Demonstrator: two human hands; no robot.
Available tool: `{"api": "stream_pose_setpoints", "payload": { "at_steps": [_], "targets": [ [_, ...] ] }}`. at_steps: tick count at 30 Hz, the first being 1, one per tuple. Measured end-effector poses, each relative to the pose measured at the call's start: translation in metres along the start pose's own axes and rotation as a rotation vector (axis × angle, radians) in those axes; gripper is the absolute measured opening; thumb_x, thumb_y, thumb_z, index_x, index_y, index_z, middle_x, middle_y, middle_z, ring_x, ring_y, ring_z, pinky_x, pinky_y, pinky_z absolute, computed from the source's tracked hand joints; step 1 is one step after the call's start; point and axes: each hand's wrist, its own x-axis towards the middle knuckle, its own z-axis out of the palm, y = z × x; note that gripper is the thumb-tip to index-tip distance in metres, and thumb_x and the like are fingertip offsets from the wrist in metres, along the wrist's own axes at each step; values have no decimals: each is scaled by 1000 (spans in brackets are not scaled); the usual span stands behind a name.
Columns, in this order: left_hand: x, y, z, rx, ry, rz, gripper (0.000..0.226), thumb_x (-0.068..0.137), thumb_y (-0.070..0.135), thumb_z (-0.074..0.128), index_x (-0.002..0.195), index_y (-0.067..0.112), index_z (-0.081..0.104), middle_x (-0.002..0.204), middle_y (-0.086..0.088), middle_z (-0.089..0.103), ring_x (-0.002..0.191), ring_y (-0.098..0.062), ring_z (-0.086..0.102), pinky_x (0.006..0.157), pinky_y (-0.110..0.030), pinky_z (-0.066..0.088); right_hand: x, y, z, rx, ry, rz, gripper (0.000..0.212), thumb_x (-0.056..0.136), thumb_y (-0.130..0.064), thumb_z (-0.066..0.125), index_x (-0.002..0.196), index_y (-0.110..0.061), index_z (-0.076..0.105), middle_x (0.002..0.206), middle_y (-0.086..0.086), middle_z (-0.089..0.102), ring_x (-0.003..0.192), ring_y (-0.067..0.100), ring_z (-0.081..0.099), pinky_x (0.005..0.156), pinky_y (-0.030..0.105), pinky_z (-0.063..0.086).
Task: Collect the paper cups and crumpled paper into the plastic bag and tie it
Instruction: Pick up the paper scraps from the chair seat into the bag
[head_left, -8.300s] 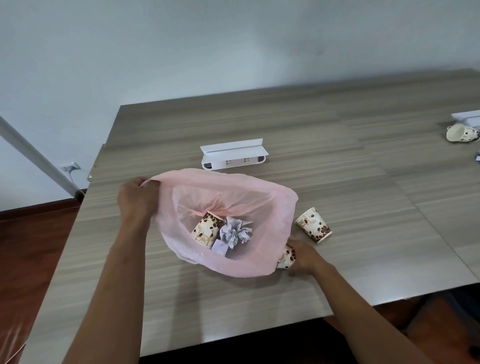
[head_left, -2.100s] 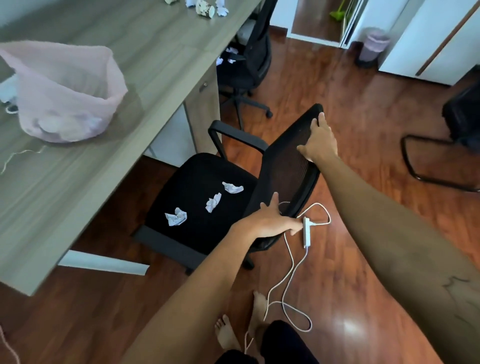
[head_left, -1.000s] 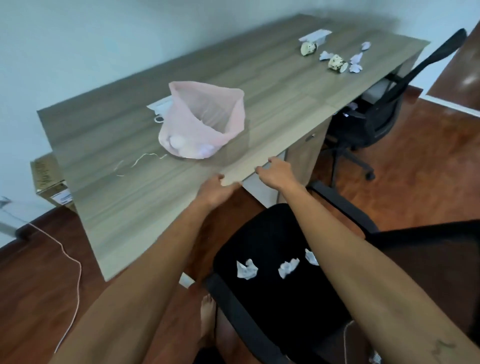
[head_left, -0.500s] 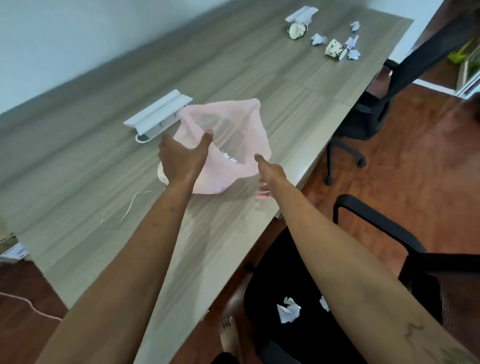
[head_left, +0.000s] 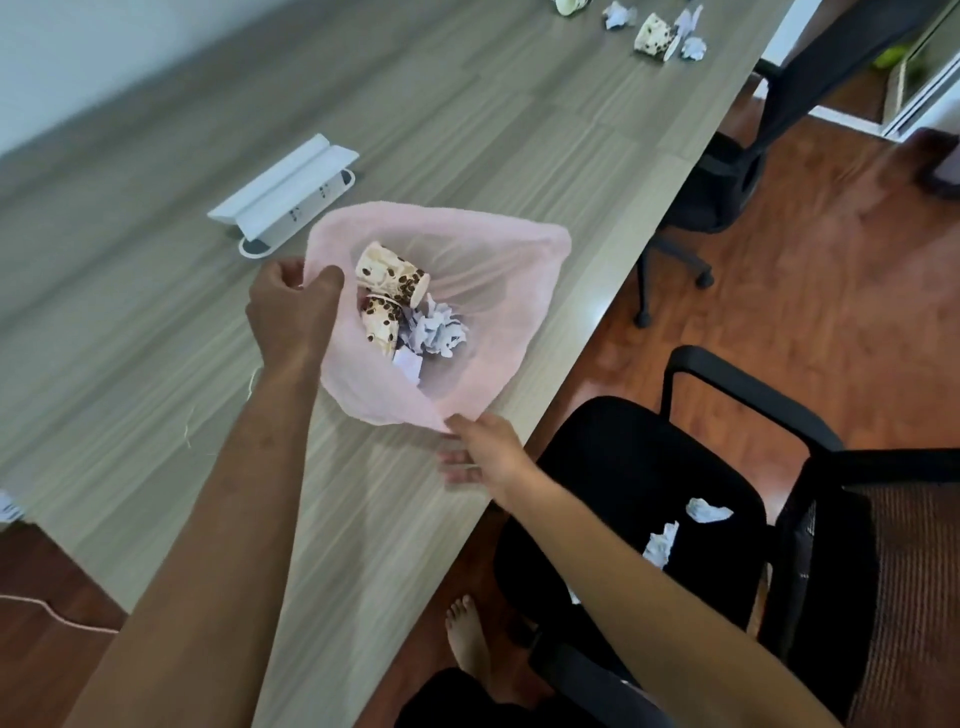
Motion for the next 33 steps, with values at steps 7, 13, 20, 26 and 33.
{"api": "stream_pose_setpoints", "payload": {
  "at_steps": [7, 13, 20, 26, 33],
  "targets": [
    [-39, -13, -16, 170, 110, 188, 80, 66, 51, 79, 129, 14, 47, 128, 0, 58, 113, -17, 57, 90, -26, 42, -17, 36, 17, -1, -174, -76, 24, 94, -36, 62, 102, -13, 63, 107, 2, 66, 80, 17, 63, 68, 37, 58],
    [-77, -53, -6, 275, 115, 151, 105, 59, 42, 85, 143, 9, 32, 140, -11, 42, 126, -29, 48, 95, -43, 46, -12, 60, -39, -179, -325, -74, 18, 89, -22, 70, 102, -11, 66, 100, 6, 70, 76, 20, 67, 66, 35, 57],
    [-92, -78, 16, 149, 122, -10, 76, 76, 13, 66, 142, 10, 29, 135, -11, 52, 119, -31, 54, 94, -35, 45, 40, 139, -129, -817, 218, 80, 23, 84, -35, 60, 88, -13, 66, 92, 8, 70, 81, 28, 70, 71, 36, 61],
    [-94, -86, 31, 73, 131, -20, 58, 83, 5, 52, 137, 6, 30, 115, -7, 53, 96, -21, 51, 77, -20, 40, 80, 218, -175, -797, 380, 370, 76, 82, -41, 67, 147, -28, 30, 142, 17, 36, 120, 35, 52, 93, 41, 47],
    [-94, -99, 34, 20, 131, 19, 42, 84, 11, 56, 110, 19, 23, 90, 12, 47, 78, -7, 55, 60, -9, 42, 113, 270, -176, -794, 462, 257, 62, 88, -19, 66, 145, -20, 40, 145, 17, 28, 122, 35, 46, 97, 37, 45]
  ]
}}
